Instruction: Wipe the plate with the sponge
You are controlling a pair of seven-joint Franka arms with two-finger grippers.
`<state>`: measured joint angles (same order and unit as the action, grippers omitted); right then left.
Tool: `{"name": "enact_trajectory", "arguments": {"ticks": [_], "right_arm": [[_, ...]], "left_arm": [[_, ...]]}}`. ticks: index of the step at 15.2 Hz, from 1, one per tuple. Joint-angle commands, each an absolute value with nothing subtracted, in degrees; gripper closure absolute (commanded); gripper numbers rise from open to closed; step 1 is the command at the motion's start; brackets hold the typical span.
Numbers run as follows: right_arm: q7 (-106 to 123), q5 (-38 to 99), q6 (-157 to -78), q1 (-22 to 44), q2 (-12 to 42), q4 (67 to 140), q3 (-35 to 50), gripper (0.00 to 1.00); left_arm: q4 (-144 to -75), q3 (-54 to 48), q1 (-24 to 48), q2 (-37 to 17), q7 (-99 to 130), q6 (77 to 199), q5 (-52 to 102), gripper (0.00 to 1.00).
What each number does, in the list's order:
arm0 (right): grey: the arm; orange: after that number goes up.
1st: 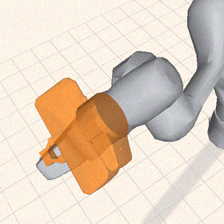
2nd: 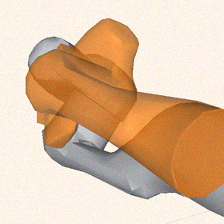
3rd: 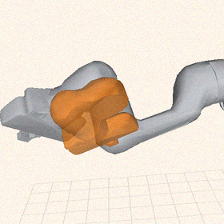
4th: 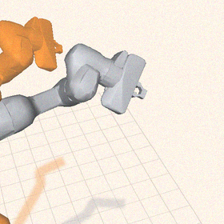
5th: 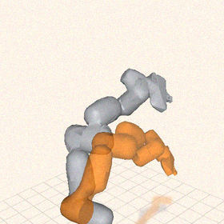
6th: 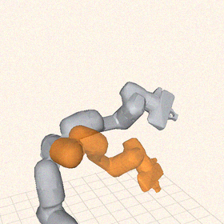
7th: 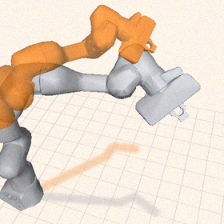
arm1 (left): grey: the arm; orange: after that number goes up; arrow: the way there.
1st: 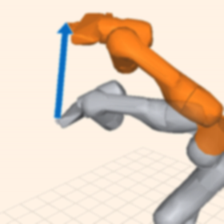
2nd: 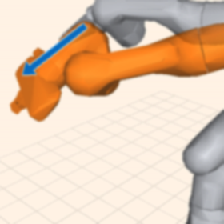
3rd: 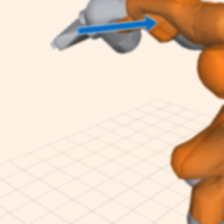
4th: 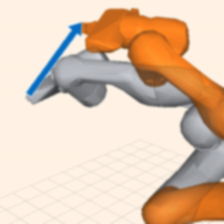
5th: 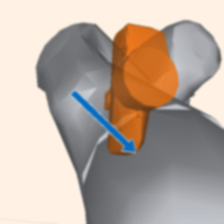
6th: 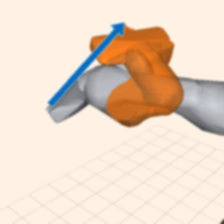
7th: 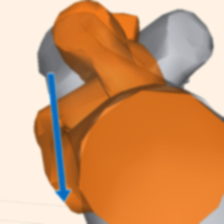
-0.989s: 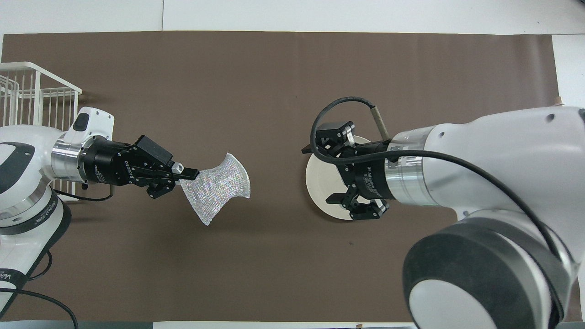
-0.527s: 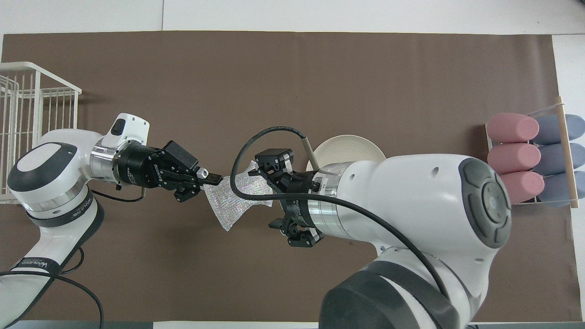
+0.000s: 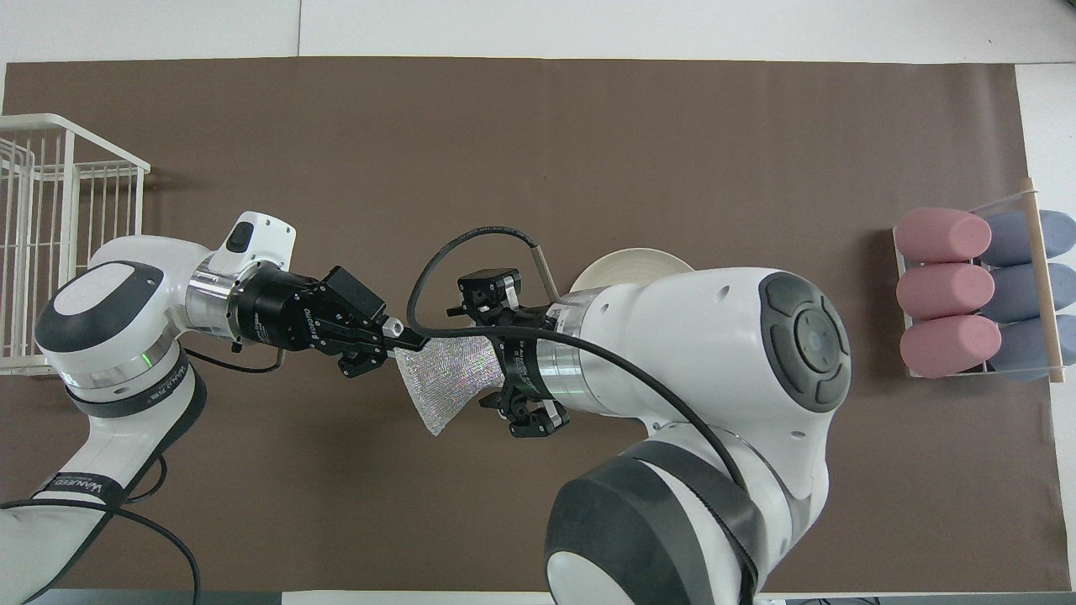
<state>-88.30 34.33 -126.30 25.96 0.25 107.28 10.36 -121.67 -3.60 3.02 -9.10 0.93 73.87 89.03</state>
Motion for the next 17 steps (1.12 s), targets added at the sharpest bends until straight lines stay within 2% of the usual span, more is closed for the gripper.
{"name": "enact_trajectory", "arguments": {"ticks": [1, 2, 4, 5, 6, 12, 13, 14, 17], "right_arm": [[-89.1, 34.2, -126.6, 26.0, -0.2, 107.3, 10.3, 0.29], [-89.1, 34.1, -126.5, 26.1, -0.2, 107.3, 10.3, 0.42], [-88.8, 31.3, -126.5, 26.2, -0.3, 107.3, 10.3, 0.54], [-88.6, 29.7, -126.5, 26.1, -0.2, 107.3, 10.3, 0.70], [-88.6, 29.2, -126.6, 26.1, -0.1, 107.2, 10.3, 1.00], [-88.8, 29.3, -127.0, 26.0, 0.0, 107.3, 10.3, 1.00], [-88.8, 29.3, -127.0, 25.9, 0.0, 107.3, 10.3, 1.00], [-88.8, 29.2, -127.0, 25.9, -0.1, 107.5, 10.3, 1.00], [-88.4, 29.0, -126.9, 25.5, -0.1, 107.8, 10.3, 1.00]], "left_arm": [[-121.5, -2.9, 4.1, -8.7, 0.5, 75.0, 89.9, 1.00], [-121.5, -2.9, 4.2, -8.5, 0.5, 75.4, 89.8, 1.00], [-121.4, -2.9, 4.9, -8.4, 0.8, 75.8, 89.8, 1.00], [-121.4, -2.9, 4.9, -8.3, 0.8, 75.8, 89.8, 1.00], [-121.4, -2.9, 4.9, -8.3, 0.8, 75.8, 89.8, 1.00], [-120.3, -2.8, 6.0, -7.5, 1.0, 77.2, 89.3, 1.00], [-120.2, -2.9, 6.4, -6.9, 1.1, 78.3, 89.1, 0.36], [-120.3, -2.9, 7.5, -5.8, 2.3, 79.5, 89.0, 0.00], [-120.2, -2.8, 8.0, -5.4, 3.3, 80.9, 89.0, 0.00]]}}
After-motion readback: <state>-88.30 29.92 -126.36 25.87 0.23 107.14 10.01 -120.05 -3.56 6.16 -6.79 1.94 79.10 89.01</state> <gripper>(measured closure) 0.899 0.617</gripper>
